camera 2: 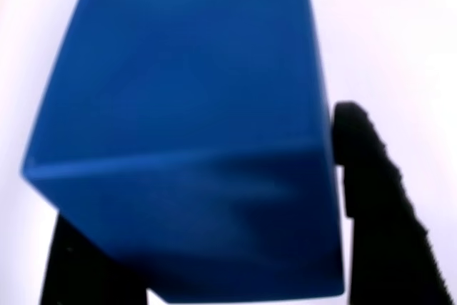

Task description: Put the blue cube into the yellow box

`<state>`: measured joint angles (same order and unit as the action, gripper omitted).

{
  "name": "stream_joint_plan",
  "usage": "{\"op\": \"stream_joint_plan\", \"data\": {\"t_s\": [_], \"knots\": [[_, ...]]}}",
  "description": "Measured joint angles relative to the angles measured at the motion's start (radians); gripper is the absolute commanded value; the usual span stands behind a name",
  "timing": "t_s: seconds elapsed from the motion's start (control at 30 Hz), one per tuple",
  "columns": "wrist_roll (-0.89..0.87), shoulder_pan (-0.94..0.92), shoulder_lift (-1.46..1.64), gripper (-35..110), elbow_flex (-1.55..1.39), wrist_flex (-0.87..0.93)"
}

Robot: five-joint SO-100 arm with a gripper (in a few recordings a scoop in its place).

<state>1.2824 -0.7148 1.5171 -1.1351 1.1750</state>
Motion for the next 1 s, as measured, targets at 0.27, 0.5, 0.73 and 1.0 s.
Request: {"op": "stream_joint_plan", "data": {"t_s": [0.27,0.5,0.73,1.0], "knots": [[0.02,-0.279,0.0,9,0.021,-0.04],[0.037,-0.469,0.0,8,0.021,-0.101],[0.071,-0.621,0.135,8,-0.109,-0.127],[0.104,-0.71,0.379,8,-0.388,-0.126]]}}
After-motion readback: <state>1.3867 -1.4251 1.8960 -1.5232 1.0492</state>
